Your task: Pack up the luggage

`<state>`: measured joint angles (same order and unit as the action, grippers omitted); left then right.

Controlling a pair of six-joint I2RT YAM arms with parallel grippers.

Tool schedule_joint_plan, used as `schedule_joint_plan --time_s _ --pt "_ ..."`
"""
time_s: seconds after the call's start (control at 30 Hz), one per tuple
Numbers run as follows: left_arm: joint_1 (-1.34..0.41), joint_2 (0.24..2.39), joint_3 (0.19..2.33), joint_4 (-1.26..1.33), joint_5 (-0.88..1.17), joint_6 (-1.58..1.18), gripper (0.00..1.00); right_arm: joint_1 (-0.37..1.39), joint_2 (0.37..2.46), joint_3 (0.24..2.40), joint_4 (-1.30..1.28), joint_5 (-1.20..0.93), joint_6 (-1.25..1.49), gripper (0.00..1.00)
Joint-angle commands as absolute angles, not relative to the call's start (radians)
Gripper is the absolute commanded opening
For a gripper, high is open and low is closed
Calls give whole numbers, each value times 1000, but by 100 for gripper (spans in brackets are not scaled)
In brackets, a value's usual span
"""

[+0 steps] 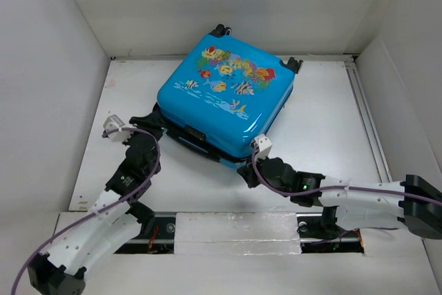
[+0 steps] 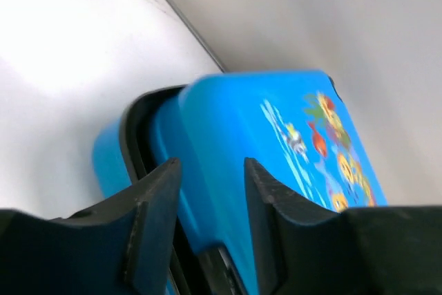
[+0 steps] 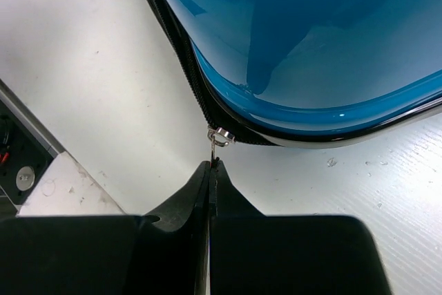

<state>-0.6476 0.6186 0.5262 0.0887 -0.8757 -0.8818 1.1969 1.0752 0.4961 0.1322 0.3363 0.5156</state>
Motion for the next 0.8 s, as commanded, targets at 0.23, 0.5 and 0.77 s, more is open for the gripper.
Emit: schedule_joint_plan --time_s 0.23,0.5,0.77 --pt "9 892 449 277 -150 -898 53 1207 980 485 133 184 517 0" --pt "-35 1012 471 343 -123 -834 55 1197 986 494 124 164 499 0" --pt "-35 1141 471 408 -78 -798 13 1197 1005 485 147 175 508 0"
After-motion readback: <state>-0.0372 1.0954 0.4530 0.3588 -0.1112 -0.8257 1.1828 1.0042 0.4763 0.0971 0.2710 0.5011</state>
